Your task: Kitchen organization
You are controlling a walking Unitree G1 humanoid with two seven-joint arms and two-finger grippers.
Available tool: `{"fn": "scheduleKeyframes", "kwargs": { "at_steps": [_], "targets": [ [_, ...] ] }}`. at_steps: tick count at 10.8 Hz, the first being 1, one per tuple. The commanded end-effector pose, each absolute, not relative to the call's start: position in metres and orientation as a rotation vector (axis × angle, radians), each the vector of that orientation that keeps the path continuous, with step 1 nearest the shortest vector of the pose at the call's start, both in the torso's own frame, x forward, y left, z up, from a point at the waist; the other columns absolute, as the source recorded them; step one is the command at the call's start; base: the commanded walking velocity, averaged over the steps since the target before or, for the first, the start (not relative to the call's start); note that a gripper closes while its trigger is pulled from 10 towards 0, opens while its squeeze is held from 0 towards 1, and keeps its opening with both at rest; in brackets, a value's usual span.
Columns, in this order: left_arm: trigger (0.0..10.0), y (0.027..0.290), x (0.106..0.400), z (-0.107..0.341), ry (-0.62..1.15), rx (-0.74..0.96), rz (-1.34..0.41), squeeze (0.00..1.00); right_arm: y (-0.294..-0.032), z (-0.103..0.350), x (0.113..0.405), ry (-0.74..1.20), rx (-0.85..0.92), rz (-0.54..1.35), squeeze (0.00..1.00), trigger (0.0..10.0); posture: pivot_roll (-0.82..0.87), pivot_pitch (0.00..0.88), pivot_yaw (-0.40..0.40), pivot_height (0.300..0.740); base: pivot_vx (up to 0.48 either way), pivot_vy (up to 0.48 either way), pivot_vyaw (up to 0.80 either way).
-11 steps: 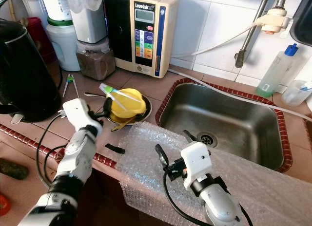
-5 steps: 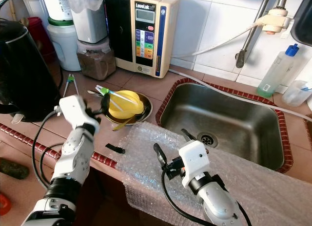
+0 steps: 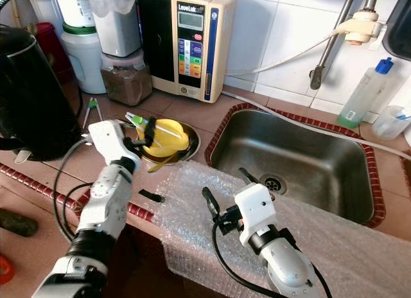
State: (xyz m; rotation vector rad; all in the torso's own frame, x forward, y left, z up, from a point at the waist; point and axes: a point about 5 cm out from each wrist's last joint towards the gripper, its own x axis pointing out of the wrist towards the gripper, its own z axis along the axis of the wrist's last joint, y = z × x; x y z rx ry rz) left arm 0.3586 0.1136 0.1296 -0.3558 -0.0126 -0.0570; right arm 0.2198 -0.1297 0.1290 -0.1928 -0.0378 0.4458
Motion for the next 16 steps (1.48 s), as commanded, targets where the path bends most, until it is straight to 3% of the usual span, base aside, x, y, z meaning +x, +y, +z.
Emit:
{"fn": "scheduleKeyframes", "kwargs": {
  "at_steps": [1, 8, 9, 10, 11, 16],
  "targets": [
    [10.0, 0.11, 0.363, 0.127, 0.031, -0.386, -0.052, 0.0, -0.13, 0.131, 0.217, -0.042, -0.2, 0.443, 0.0, 10.0, -0.03, 0.0, -0.011, 0.74, 0.0, 0.0, 0.0],
    [10.0, 0.101, 0.378, 0.121, 0.131, -0.325, -0.024, 0.0, -0.13, 0.129, 0.21, -0.027, -0.197, 0.418, 0.0, 10.0, -0.05, 0.0, 0.012, 0.74, 0.0, 0.0, 0.0],
    [7.1, 0.103, 0.378, 0.116, 0.164, -0.296, 0.001, 0.0, -0.129, 0.128, 0.21, -0.026, -0.193, 0.421, 0.0, 10.0, -0.05, 0.0, 0.012, 0.74, 0.0, 0.0, 0.0],
    [1.3, 0.103, 0.378, 0.116, 0.162, -0.291, -0.002, 0.0, -0.129, 0.128, 0.21, -0.025, -0.192, 0.422, 0.0, 10.0, -0.05, 0.0, 0.012, 0.74, 0.0, 0.0, 0.0],
    [0.0, 0.101, 0.378, 0.117, 0.158, -0.278, -0.012, 0.0, -0.128, 0.128, 0.21, -0.025, -0.194, 0.423, 0.0, 10.0, -0.05, 0.0, 0.012, 0.74, 0.0, 0.0, 0.0],
    [0.0, 0.102, 0.38, 0.121, 0.13, -0.242, -0.018, 0.0, -0.126, 0.127, 0.214, -0.03, -0.198, 0.436, 0.0, 10.0, -0.03, 0.0, 0.005, 0.74, 0.0, 0.0, 0.0]
  ]
}}
